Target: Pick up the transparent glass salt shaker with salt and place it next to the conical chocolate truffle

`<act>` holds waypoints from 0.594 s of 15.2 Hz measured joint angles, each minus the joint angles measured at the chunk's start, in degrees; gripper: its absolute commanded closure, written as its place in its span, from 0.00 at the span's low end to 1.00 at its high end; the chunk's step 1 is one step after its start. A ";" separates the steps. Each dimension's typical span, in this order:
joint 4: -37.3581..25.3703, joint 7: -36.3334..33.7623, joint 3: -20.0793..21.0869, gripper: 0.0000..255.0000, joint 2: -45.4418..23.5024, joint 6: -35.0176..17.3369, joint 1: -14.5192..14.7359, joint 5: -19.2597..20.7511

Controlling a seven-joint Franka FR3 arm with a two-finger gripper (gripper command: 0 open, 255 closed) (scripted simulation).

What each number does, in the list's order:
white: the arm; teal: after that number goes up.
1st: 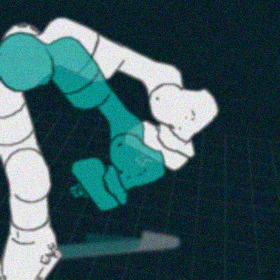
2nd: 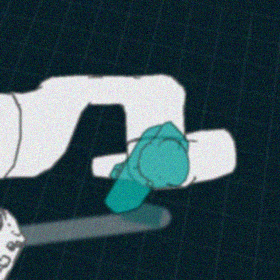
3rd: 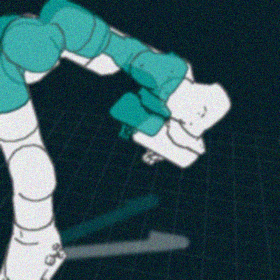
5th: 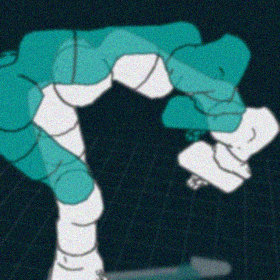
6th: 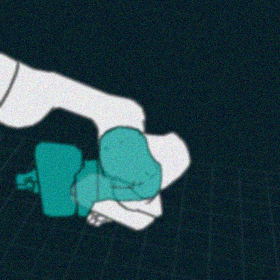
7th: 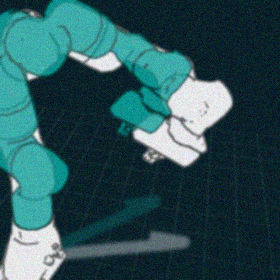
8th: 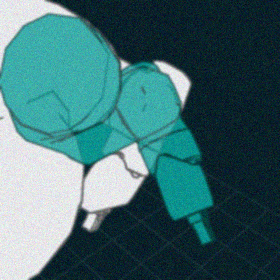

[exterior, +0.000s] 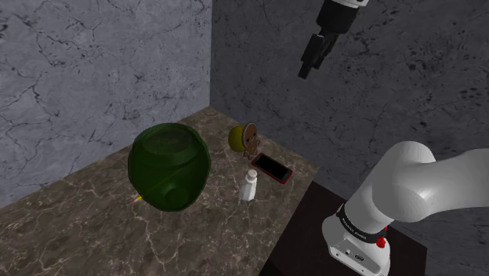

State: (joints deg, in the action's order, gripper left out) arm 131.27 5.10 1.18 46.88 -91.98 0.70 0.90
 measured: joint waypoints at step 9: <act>15.39 -3.24 3.11 0.00 6.21 -10.82 2.68 -4.97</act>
State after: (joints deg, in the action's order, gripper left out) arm 146.65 1.86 4.29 53.09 -102.80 3.39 -4.07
